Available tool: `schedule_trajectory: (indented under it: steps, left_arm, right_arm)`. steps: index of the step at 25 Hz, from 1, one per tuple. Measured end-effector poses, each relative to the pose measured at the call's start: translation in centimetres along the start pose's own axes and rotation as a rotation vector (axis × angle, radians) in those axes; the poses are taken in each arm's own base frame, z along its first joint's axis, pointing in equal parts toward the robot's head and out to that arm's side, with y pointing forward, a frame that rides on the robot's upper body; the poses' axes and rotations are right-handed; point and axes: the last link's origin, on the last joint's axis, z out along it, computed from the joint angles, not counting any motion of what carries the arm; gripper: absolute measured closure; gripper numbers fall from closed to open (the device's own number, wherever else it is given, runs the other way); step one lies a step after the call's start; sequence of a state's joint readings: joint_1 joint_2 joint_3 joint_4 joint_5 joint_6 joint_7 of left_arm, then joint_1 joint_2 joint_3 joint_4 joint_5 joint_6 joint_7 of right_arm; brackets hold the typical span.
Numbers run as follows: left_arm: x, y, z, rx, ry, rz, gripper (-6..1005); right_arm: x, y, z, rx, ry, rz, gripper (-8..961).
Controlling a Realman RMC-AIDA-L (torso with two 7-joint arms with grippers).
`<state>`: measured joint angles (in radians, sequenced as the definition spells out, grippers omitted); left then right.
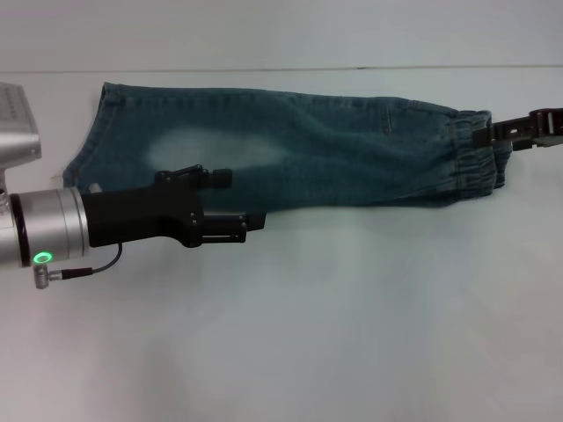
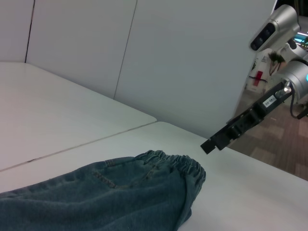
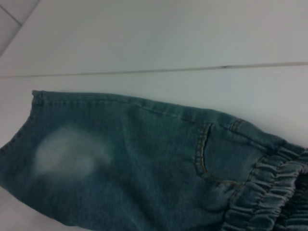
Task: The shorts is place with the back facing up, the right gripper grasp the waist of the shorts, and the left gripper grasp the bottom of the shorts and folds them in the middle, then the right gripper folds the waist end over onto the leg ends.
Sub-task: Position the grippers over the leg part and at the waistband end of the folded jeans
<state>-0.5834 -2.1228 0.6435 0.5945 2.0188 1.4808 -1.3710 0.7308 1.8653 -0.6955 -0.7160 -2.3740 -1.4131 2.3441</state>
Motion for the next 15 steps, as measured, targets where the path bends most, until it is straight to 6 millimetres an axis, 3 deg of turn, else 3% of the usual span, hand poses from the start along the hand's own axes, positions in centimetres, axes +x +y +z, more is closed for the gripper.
schedule_trajectory:
  steps: [6,15]
  left_arm:
    - [-0.1,0.1,0.1,0.002,0.005,0.002,52]
    - [-0.3,0.2,0.6,0.011,0.001,-0.001,52]
  right_arm:
    - [-0.3,0.4,1.3,0.049,0.032,-0.011,-3]
    - [-1.3,-0.4,1.1,0.184,0.083,-0.041,-3]
